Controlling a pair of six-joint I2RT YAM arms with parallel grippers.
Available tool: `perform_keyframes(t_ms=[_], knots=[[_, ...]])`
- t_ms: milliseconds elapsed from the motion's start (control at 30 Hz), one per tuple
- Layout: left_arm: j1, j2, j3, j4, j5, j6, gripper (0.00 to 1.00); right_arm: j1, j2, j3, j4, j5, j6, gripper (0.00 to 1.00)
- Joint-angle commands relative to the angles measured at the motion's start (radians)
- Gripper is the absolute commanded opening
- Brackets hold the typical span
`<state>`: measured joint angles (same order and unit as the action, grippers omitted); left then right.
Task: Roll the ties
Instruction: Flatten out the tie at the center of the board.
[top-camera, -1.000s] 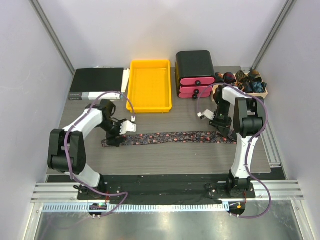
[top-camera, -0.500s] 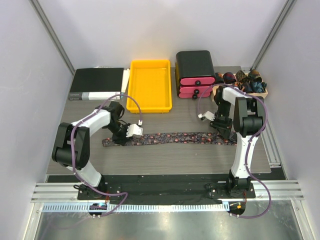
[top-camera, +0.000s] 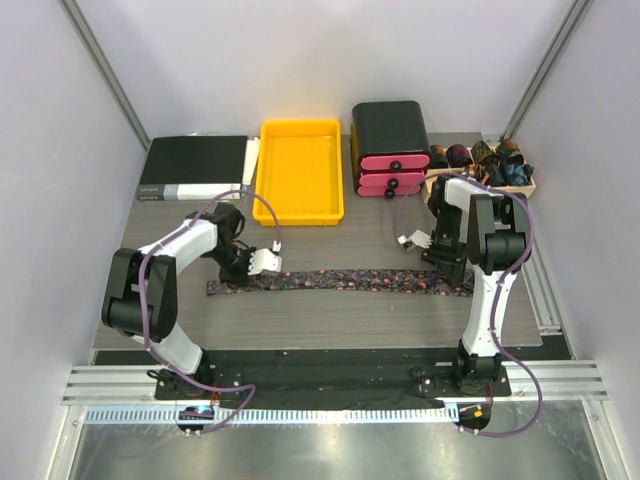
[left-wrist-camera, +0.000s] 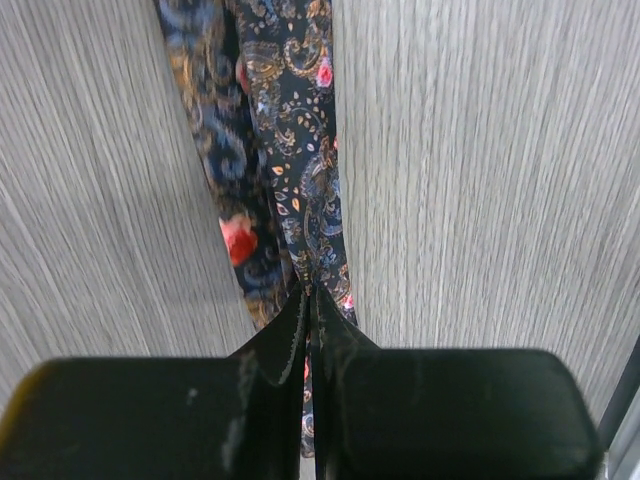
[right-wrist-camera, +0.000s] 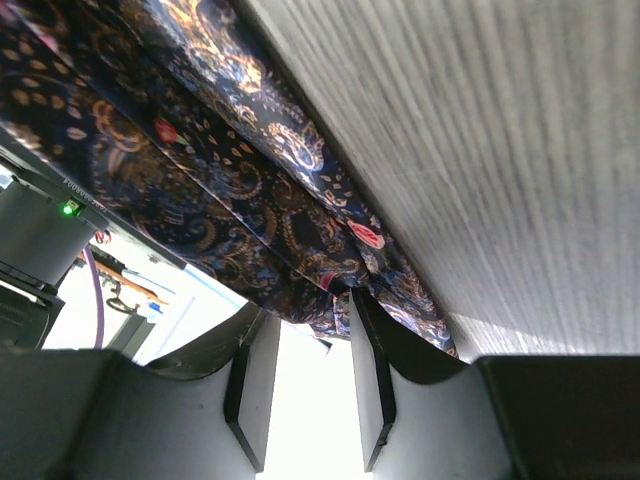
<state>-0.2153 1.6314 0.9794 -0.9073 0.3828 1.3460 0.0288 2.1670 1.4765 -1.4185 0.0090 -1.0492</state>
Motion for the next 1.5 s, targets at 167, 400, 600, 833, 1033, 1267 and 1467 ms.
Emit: perform_keyframes(t_ms=[167,400,600,833,1033,1267,1467], knots=[[0.044,0.014,0.059,-0.033,-0.051,0.036,0.0,-0.012,0.011,-0.033,0.087,0.054,-0.048,0.4],[0.063,0.048,0.085,-0.028,-0.059,0.048,0.12,-0.015,-0.012,-0.01,0.082,0.048,-0.051,0.41],[0.068,0.004,0.087,-0.07,-0.039,0.051,0.38,-0.017,-0.079,0.08,0.007,0.01,-0.066,0.67],[0.085,-0.054,0.081,-0.067,0.016,-0.025,0.52,-0.061,-0.127,0.215,-0.088,-0.082,-0.067,0.68],[0.083,-0.076,0.065,-0.027,0.05,-0.074,0.55,-0.066,-0.108,0.16,-0.071,-0.053,-0.066,0.61],[0.085,-0.076,0.051,-0.018,0.057,-0.087,0.56,-0.069,-0.099,0.127,-0.013,-0.035,-0.069,0.66],[0.083,-0.077,0.031,0.005,0.062,-0.093,0.56,-0.067,-0.122,0.048,-0.01,-0.015,-0.097,0.59]])
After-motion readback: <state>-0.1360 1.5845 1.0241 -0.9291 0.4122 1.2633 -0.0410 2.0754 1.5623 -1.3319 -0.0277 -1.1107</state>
